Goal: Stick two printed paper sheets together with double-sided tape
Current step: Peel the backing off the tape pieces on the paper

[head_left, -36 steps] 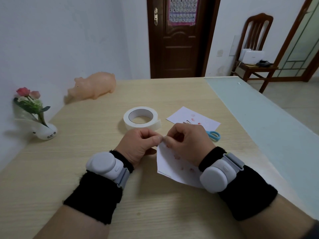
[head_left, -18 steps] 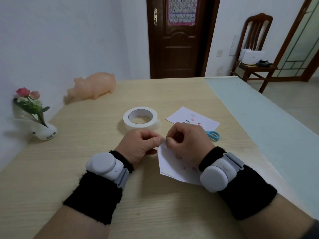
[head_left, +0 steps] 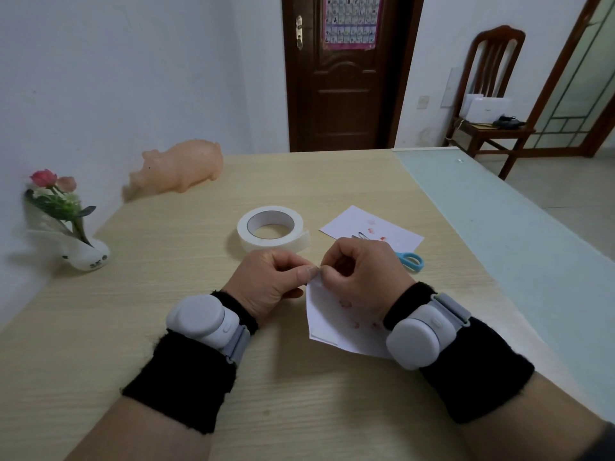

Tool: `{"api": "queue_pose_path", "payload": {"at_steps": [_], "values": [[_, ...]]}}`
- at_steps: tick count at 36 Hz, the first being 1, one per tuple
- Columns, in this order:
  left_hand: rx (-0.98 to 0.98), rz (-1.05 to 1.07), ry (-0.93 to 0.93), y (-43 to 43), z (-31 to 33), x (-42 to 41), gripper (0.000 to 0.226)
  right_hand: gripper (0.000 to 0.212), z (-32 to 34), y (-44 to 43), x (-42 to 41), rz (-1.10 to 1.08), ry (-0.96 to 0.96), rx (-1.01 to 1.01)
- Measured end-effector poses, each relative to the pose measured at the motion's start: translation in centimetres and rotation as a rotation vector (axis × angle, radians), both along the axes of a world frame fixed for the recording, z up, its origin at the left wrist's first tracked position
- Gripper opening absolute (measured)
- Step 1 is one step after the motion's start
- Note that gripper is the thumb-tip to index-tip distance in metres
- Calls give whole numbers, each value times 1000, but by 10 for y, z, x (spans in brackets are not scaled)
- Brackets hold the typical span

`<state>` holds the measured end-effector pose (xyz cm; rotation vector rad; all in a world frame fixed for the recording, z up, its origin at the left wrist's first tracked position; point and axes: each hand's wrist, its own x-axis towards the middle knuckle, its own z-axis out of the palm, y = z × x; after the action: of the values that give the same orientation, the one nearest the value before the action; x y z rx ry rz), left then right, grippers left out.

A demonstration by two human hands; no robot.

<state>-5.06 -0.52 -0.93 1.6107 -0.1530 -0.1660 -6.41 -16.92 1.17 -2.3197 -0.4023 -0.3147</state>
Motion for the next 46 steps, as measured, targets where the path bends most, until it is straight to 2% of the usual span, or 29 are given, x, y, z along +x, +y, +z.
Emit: {"api": "queue_pose_path", "payload": {"at_steps": [13, 20, 27, 38, 46], "values": [[35, 2, -23, -1, 1, -2, 11, 19, -2, 0, 0, -8, -36, 6], [48, 13, -48, -2, 1, -2, 12, 14, -3, 0, 2, -6, -29, 23], [30, 67, -56, 1, 1, 1, 16, 27, -5, -4, 5, -37, -46, 105], [-62, 139, -4, 0, 2, 2, 15, 16, -4, -7, 4, -76, -54, 117], [-172, 179, 9, -2, 6, 1, 17, 27, -4, -11, 7, -78, -61, 135]]}}
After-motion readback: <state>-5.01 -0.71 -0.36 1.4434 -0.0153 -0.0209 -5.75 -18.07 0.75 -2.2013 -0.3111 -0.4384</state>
